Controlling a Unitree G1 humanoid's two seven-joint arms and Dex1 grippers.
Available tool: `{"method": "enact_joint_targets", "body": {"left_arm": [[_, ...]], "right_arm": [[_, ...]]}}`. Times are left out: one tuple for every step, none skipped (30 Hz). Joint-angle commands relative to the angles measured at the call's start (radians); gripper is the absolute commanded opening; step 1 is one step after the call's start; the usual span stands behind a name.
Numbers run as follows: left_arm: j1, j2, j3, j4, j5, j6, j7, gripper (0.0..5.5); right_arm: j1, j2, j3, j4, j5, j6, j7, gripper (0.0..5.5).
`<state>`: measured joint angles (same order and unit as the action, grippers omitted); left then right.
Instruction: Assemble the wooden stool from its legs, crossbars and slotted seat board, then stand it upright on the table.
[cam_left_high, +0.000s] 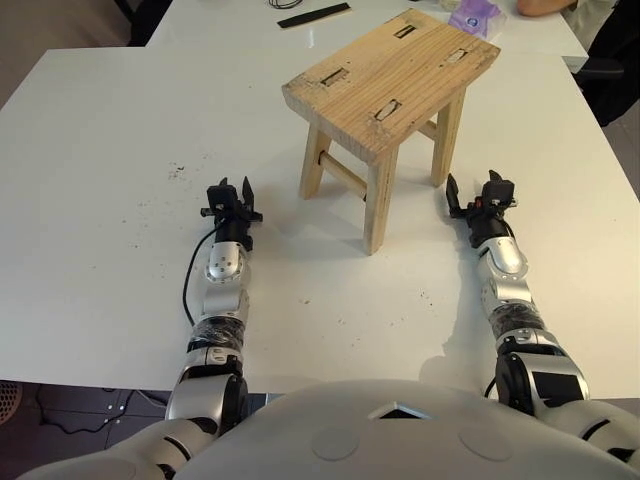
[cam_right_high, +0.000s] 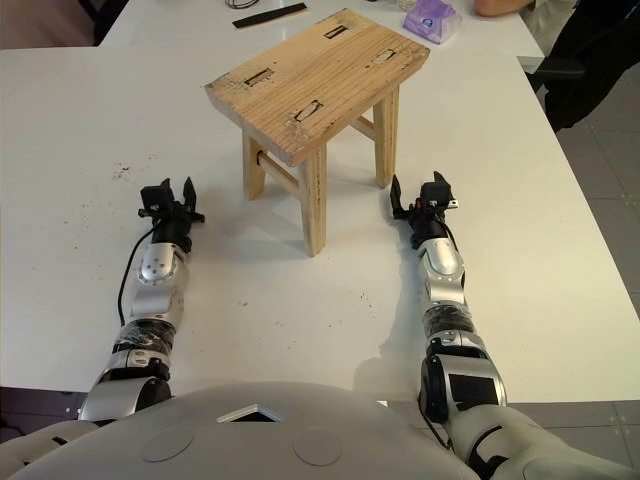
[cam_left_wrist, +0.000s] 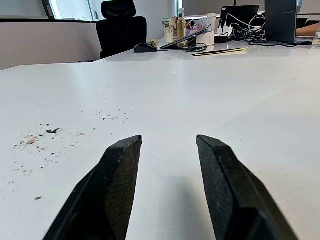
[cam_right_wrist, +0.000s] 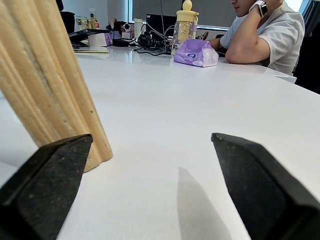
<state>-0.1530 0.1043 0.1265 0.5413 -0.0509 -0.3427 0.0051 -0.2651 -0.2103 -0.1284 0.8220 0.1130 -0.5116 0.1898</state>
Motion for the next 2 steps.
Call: {"method": "enact_joint_targets", "body": {"left_arm": [[-0.062, 0.008, -0.008, 0.059, 0.01, 0.03, -0.013, 2.03], [-0.083, 0.017, 0.002, 0.078, -0.001, 0.032, -0.02, 2.03]], "right_arm": [[-0.047, 0.047, 0.017, 0.063, -0.034, -0.01, -0.036, 4.38], [-0.049, 0.061, 0.026, 0.069, -0.044, -0.021, -0.047, 4.38]]}}
